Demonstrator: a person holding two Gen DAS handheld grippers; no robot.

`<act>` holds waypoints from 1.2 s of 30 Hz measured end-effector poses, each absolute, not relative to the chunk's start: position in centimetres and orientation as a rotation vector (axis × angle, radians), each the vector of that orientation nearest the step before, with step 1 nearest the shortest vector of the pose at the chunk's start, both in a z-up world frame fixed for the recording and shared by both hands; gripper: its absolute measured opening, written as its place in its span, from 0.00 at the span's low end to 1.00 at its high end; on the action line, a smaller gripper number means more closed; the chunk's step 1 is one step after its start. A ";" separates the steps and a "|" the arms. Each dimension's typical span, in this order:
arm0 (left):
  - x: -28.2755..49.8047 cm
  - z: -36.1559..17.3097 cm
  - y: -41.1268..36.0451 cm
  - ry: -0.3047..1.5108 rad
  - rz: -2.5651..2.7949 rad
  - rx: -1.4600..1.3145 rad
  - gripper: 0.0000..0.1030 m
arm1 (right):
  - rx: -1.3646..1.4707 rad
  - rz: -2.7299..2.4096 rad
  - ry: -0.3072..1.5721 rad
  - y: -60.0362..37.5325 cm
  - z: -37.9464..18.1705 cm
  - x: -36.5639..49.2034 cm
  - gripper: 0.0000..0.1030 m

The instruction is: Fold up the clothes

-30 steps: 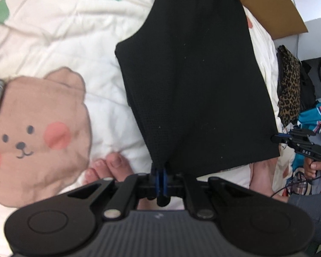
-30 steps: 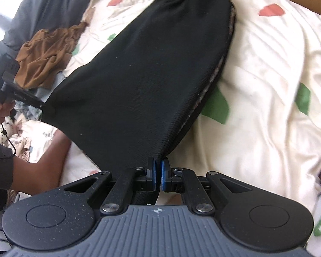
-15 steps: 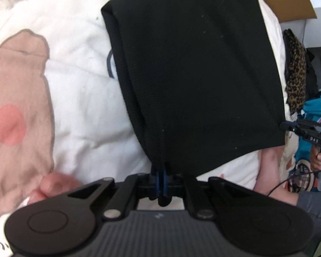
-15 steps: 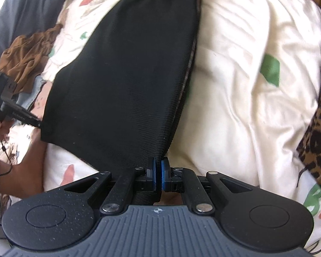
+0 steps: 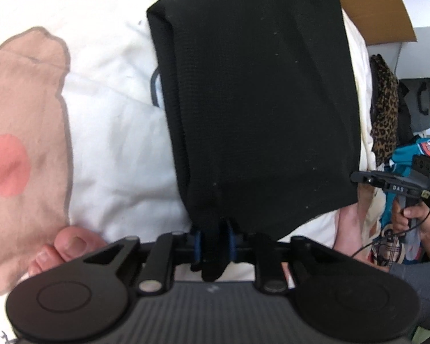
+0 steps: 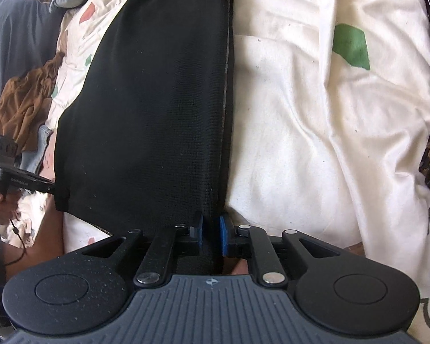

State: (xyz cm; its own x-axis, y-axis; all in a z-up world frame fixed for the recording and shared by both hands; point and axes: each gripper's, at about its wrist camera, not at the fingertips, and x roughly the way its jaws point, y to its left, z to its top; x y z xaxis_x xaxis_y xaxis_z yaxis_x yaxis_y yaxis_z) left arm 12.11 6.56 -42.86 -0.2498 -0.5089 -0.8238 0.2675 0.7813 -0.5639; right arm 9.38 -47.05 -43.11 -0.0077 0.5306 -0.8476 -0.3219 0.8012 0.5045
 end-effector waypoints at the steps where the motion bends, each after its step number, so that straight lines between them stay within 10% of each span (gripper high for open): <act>1: 12.1 -42.8 6.6 1.664 -0.743 -0.198 0.25 | 0.189 0.682 1.429 -47.1 -43.2 9.5 0.24; 20: 11.7 -45.5 8.4 1.606 -0.815 -0.497 0.32 | 0.375 0.738 1.451 -46.9 -45.6 10.6 0.35; 36: 10.6 -46.5 8.6 1.648 -0.801 -0.555 0.12 | 0.425 0.763 1.474 -47.2 -46.6 11.2 0.23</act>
State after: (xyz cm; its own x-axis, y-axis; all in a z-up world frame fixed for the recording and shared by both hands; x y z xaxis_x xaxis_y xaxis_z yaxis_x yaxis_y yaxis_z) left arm 10.55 8.62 -46.51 -0.2246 -0.7275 -0.6483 0.0603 0.6537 -0.7544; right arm 11.17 -47.25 -46.57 -0.0719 0.6845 -0.7255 -0.1975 0.7032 0.6830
